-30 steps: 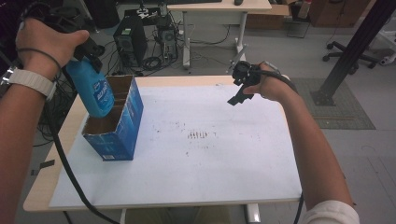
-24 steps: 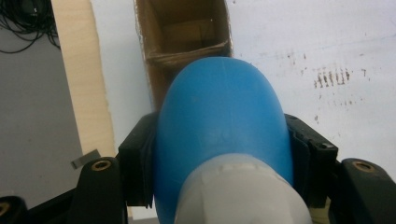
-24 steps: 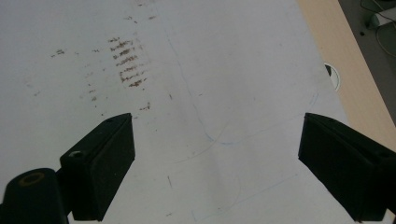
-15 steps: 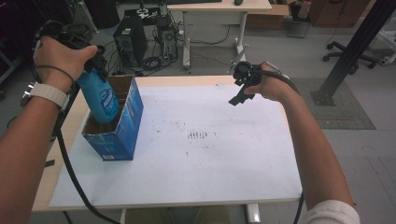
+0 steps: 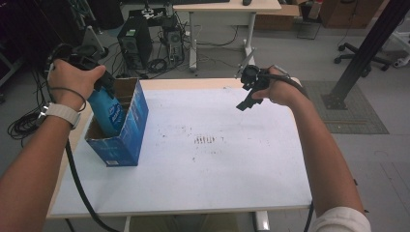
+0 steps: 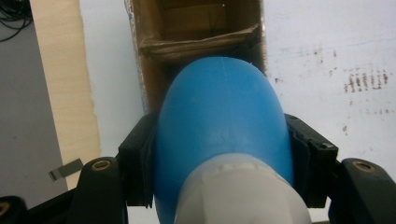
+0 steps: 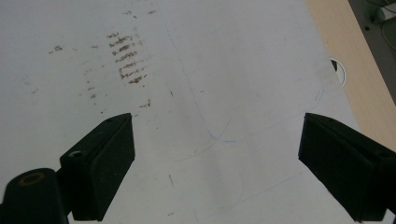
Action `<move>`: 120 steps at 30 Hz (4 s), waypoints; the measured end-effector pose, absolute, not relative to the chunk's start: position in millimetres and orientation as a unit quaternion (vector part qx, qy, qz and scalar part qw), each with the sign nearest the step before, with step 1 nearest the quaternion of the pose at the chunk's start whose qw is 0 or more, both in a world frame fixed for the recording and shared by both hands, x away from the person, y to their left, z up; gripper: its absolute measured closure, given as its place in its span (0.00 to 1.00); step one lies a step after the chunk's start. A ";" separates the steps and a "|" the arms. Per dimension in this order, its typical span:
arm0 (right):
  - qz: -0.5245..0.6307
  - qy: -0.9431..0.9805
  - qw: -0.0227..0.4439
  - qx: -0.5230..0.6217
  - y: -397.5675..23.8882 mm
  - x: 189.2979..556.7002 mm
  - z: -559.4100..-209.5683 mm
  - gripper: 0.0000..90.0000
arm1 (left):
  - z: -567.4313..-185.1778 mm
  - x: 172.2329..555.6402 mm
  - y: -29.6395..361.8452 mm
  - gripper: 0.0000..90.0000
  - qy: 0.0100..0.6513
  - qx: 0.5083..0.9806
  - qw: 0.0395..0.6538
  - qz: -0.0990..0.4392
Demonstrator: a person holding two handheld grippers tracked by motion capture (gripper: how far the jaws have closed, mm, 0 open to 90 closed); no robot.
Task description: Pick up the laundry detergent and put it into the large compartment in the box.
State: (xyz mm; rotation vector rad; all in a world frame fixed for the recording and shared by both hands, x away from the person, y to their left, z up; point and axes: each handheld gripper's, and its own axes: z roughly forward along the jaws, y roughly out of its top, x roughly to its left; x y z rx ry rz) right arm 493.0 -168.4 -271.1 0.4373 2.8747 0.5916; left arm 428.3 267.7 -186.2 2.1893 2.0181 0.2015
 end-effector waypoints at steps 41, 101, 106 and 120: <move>0.195 0.966 0.081 0.152 -169.5 493.7 -278.7 0.12 | -269.4 437.9 267.0 0.42 0.674 0.733 0.063 0.068; 0.196 0.965 0.076 0.155 -172.8 489.7 -282.4 0.12 | -282.3 441.1 271.3 0.27 0.658 0.749 0.050 0.055; 0.196 0.966 0.075 0.154 -172.3 489.1 -282.3 0.12 | -280.5 440.4 269.5 0.26 0.652 0.754 0.046 0.054; 0.200 0.965 0.075 0.154 -172.9 486.7 -282.0 0.12 | -276.4 438.3 269.8 0.26 0.654 0.752 0.050 0.056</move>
